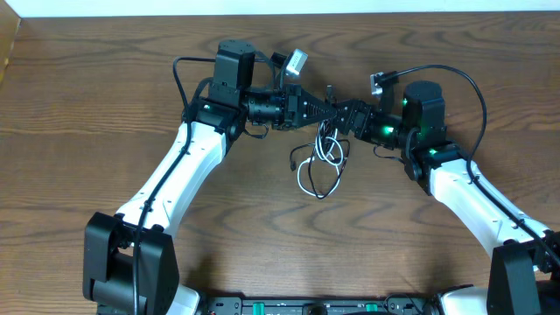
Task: Untangle cables
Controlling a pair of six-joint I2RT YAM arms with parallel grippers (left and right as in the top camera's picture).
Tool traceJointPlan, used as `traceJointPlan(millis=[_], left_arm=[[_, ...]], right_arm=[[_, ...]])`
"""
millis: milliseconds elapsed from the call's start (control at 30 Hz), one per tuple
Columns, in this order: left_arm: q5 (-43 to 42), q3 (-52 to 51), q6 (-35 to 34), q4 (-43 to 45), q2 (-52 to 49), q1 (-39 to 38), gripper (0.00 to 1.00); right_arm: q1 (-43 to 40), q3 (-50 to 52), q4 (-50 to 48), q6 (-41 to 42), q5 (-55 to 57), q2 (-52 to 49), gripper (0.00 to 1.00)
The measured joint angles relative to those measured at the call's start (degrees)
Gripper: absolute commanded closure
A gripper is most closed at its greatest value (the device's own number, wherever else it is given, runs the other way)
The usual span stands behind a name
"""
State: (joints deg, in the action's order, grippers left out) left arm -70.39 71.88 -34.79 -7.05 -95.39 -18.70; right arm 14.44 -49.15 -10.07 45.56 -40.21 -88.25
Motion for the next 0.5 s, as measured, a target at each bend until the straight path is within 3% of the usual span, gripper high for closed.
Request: traceJointPlan(millis=[167, 500], left_arm=[[0.1, -0.1, -3.5, 4.3, -0.1, 0.0, 0.93], [-6.1, -0.7, -25.4, 38.4, -0.6, -0.2, 0.92]], right_arm=[[1.0, -0.1, 4.6, 0.9, 4.3, -0.5, 0.18], [1.9, -0.4, 14.4, -1.1, 13.1, -7.8, 0.16]])
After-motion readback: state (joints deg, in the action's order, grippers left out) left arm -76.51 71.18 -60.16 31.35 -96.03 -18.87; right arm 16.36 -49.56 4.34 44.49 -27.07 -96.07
